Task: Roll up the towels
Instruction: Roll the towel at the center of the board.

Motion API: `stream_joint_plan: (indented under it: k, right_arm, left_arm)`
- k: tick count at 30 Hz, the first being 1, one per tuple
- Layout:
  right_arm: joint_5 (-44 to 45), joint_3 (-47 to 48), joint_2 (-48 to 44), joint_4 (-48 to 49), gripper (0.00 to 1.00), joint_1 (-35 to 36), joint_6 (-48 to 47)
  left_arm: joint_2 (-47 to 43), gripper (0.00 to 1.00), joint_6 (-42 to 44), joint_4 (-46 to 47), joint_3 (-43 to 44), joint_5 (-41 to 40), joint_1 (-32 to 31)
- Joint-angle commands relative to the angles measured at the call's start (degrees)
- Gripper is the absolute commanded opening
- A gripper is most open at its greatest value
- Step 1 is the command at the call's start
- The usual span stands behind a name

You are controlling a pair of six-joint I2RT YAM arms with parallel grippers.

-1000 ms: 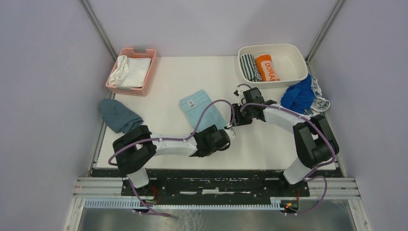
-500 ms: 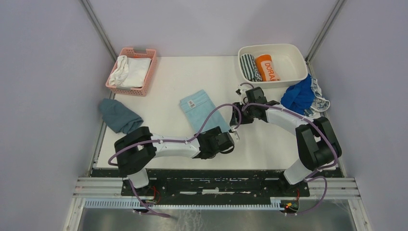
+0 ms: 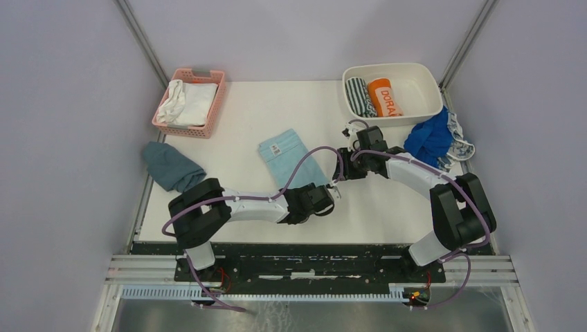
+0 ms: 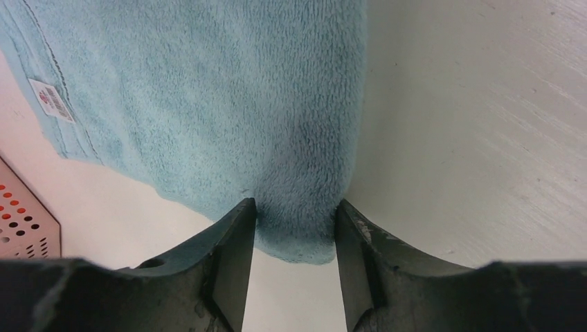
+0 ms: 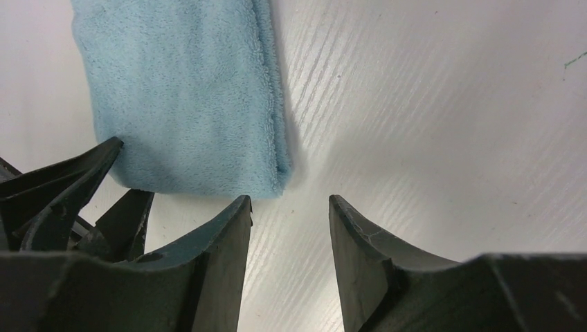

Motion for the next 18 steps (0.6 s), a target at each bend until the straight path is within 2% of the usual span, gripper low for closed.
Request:
stream_joint_plan:
  k: [1, 6, 9, 14, 18]
  right_arm:
    - [-0.17, -0.54, -2.19, 2.05, 0.54, -0.23, 0.74]
    - [-0.37, -1.20, -2.86, 2.19, 0.54, -0.18, 0.91]
    - [-0.24, -2.26, -3.65, 2.93, 0.54, -0.22, 1.47]
    - [-0.73, -3.41, -4.24, 3.87, 0.53, -0.21, 3.53]
    - [-1.69, -4.44, -4.05, 5.82, 0.54, -0.03, 6.15]
  left_arm:
    - [2.41, 0.49, -0.57, 0.12, -1.51, 4.59, 0.08]
    - [0.93, 0.23, -2.90, 0.64, -1.35, 6.79, 0.49]
    - [-1.67, 0.13, -6.40, 1.72, -1.06, 12.38, 3.50]
    - [-7.18, 0.07, -11.13, 5.21, -2.90, 26.49, 11.32]
    - [-7.15, 0.05, -13.05, 5.82, -2.81, 31.88, 13.87]
